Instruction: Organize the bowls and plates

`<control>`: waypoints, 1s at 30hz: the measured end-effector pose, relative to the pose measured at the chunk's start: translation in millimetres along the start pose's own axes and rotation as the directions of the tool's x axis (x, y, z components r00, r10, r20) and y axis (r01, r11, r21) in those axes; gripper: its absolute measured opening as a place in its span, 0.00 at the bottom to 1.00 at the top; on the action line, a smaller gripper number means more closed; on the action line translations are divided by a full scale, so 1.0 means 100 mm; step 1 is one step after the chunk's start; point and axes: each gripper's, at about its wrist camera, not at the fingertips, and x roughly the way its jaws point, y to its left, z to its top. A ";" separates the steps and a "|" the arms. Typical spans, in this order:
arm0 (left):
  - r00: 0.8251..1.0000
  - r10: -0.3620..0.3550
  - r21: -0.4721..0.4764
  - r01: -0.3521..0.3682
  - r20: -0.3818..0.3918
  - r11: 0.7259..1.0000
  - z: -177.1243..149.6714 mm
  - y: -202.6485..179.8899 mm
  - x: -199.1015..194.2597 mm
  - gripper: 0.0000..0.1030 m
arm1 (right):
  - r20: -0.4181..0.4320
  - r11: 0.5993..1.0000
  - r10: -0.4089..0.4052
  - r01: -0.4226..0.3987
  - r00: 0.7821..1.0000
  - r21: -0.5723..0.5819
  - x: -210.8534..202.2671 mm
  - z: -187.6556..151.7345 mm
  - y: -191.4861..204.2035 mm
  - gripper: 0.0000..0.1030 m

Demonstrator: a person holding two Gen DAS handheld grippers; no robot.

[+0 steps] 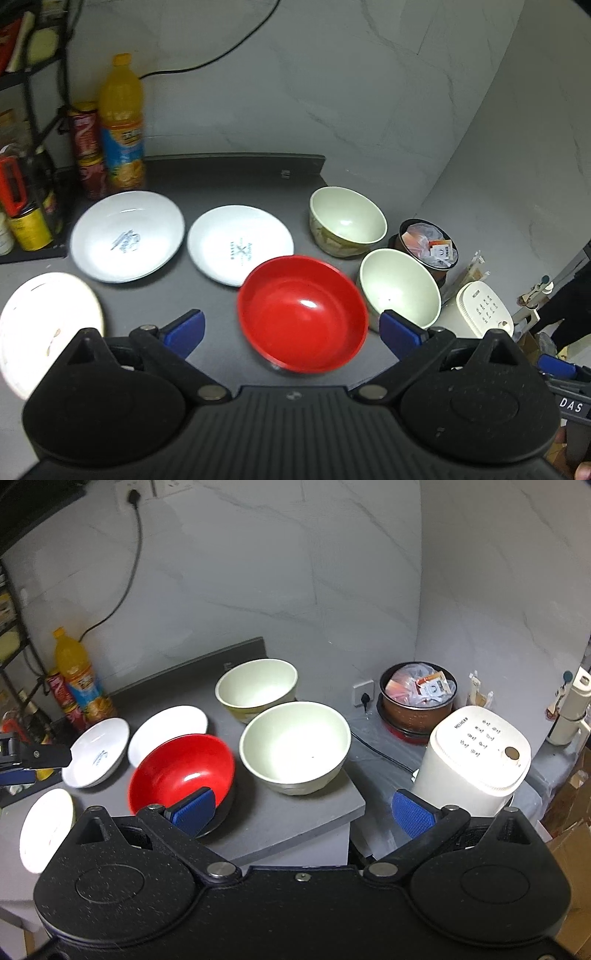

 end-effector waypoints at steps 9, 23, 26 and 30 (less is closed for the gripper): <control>0.999 -0.033 0.033 0.034 -0.040 0.999 0.32 -0.13 0.51 0.95 | -0.025 0.999 -0.009 0.010 1.000 0.040 0.41 0.24 -0.06 0.98; 0.978 -0.123 0.111 0.142 -0.166 0.984 0.66 -0.48 1.37 0.76 | -0.117 0.994 -0.027 0.039 0.993 0.104 1.04 0.41 -0.17 0.81; 0.971 -0.130 0.129 0.158 -0.199 0.979 0.70 -0.59 1.55 0.71 | -0.134 0.991 -0.048 0.064 0.990 0.122 1.18 0.43 -0.23 0.80; 0.959 -0.123 0.137 0.161 -0.255 0.977 0.75 -0.73 1.86 0.64 | -0.170 0.984 -0.065 0.091 0.983 0.150 1.37 0.43 -0.33 0.74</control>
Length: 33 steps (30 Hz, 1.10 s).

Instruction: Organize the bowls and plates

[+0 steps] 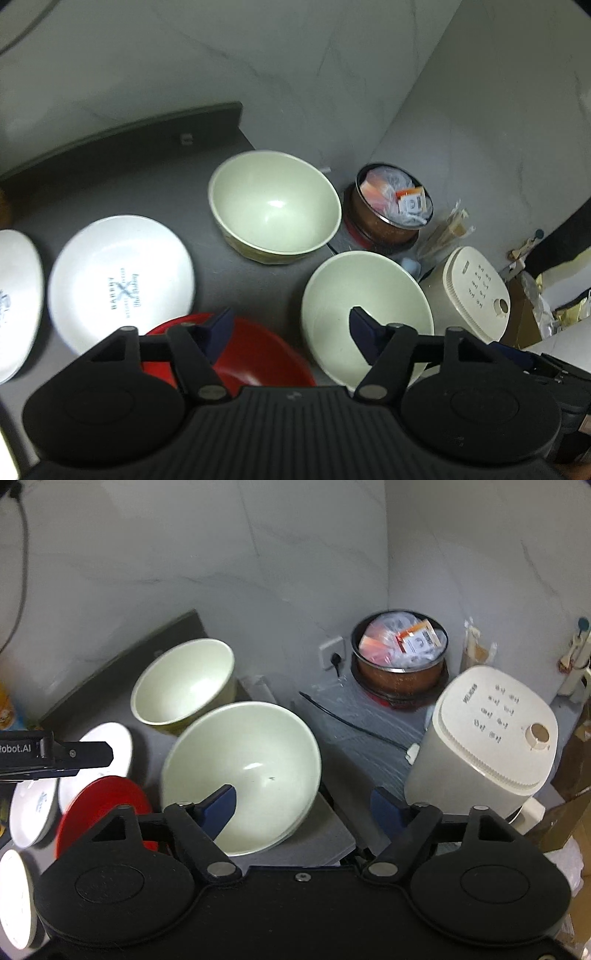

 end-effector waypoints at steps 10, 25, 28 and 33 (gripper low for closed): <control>0.990 -0.012 0.042 0.018 -0.140 0.999 0.26 -0.21 0.67 0.53 | -0.111 0.998 -0.005 0.013 0.994 0.066 0.52 0.05 -0.19 0.59; 0.961 0.045 0.053 -0.032 -0.274 0.998 0.34 -0.26 1.22 0.21 | -0.193 0.993 0.088 -0.070 0.977 0.100 0.93 -0.01 -0.23 0.26; 0.954 0.046 0.034 -0.037 -0.295 0.999 0.33 -0.21 1.29 0.13 | -0.217 0.994 0.096 -0.080 0.971 0.081 1.05 -0.05 -0.19 0.19; 0.961 0.042 0.023 -0.037 -0.272 0.999 0.30 -0.18 1.21 0.10 | -0.199 0.992 0.103 -0.086 0.975 0.088 1.05 -0.09 -0.14 0.14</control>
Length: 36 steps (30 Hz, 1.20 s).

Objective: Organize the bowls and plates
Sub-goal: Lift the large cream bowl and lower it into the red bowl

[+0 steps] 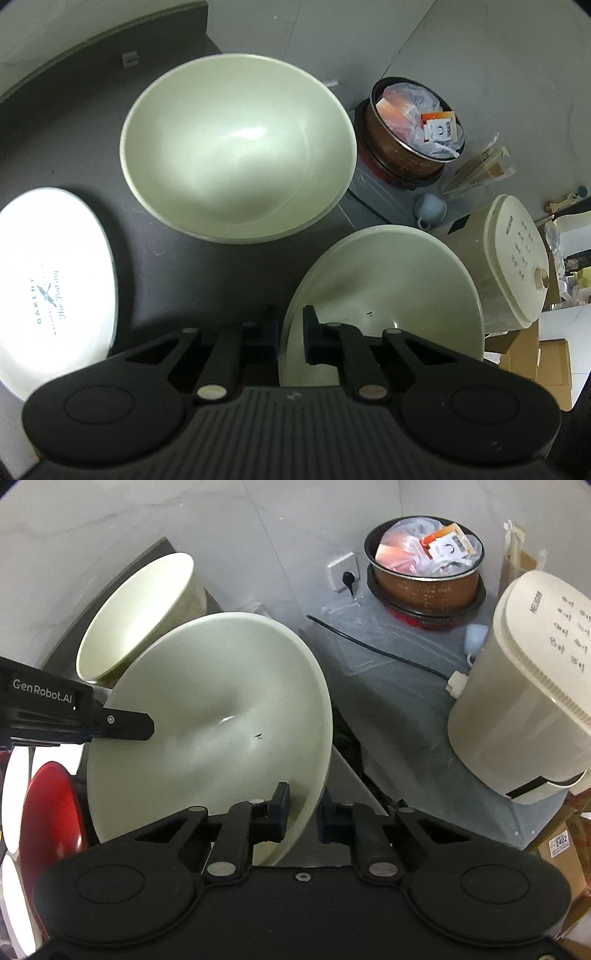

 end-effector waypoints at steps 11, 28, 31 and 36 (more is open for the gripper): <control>0.988 -0.044 -0.041 0.050 0.150 0.998 -0.26 0.04 -0.60 0.10 | 0.151 0.999 0.007 -0.001 0.989 -0.039 -0.57 -0.09 0.16 0.13; 0.956 -0.020 -0.148 0.066 0.294 0.987 -0.79 0.43 -1.35 0.10 | 0.216 0.989 0.081 -0.051 0.973 -0.141 -0.94 -0.29 0.62 0.13; 0.952 -0.001 -0.178 0.059 0.306 0.982 -0.88 0.54 -1.44 0.10 | 0.211 0.983 0.102 -0.066 0.972 -0.171 -0.95 -0.31 0.73 0.13; 0.949 0.034 -0.235 0.043 0.314 0.971 -1.03 0.73 -1.53 0.10 | 0.187 0.971 0.129 -0.086 0.974 -0.224 -0.90 -0.36 0.91 0.14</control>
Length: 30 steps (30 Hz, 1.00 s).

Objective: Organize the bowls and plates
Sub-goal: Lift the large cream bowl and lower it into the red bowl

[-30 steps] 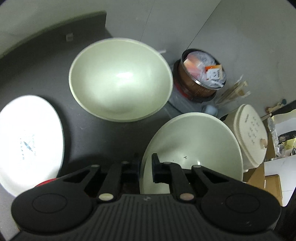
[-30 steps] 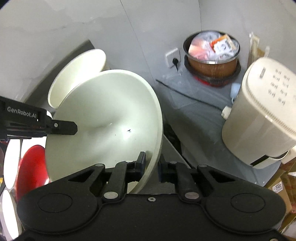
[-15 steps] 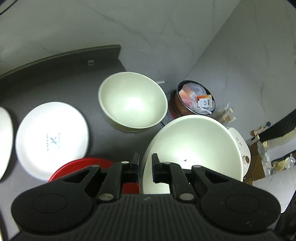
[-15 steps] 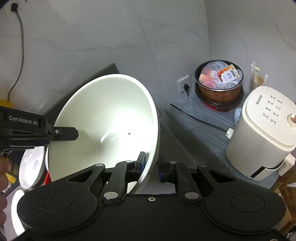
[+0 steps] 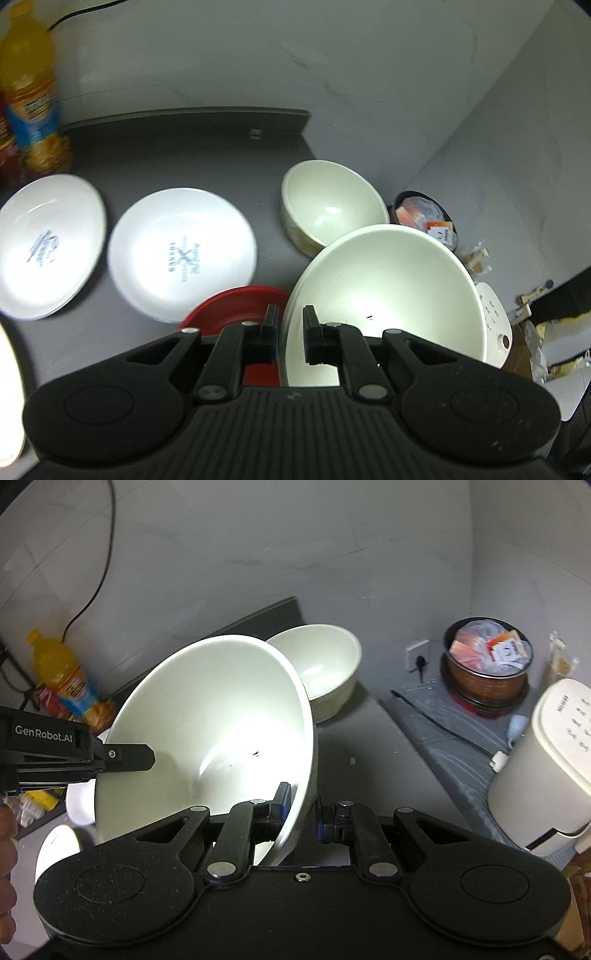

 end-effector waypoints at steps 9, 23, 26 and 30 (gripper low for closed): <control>0.999 0.033 -0.092 -0.033 0.002 0.995 -0.08 0.37 -0.13 0.11 | -0.054 0.996 0.044 -0.048 0.998 -0.074 0.11 -0.03 0.27 0.15; 0.999 0.022 -0.190 -0.031 -0.047 0.981 -0.16 0.68 -0.07 0.11 | -0.143 0.987 0.028 -0.050 0.989 -0.152 0.28 -0.12 0.46 0.18; 0.998 0.018 -0.198 -0.030 -0.060 0.980 -0.18 0.72 -0.01 0.11 | -0.162 0.987 0.018 -0.044 0.987 -0.155 0.33 -0.14 0.47 0.21; 0.997 0.012 -0.197 -0.028 -0.079 0.980 -0.23 0.74 0.07 0.11 | -0.185 0.985 0.002 -0.033 0.983 -0.168 0.38 -0.17 0.48 0.26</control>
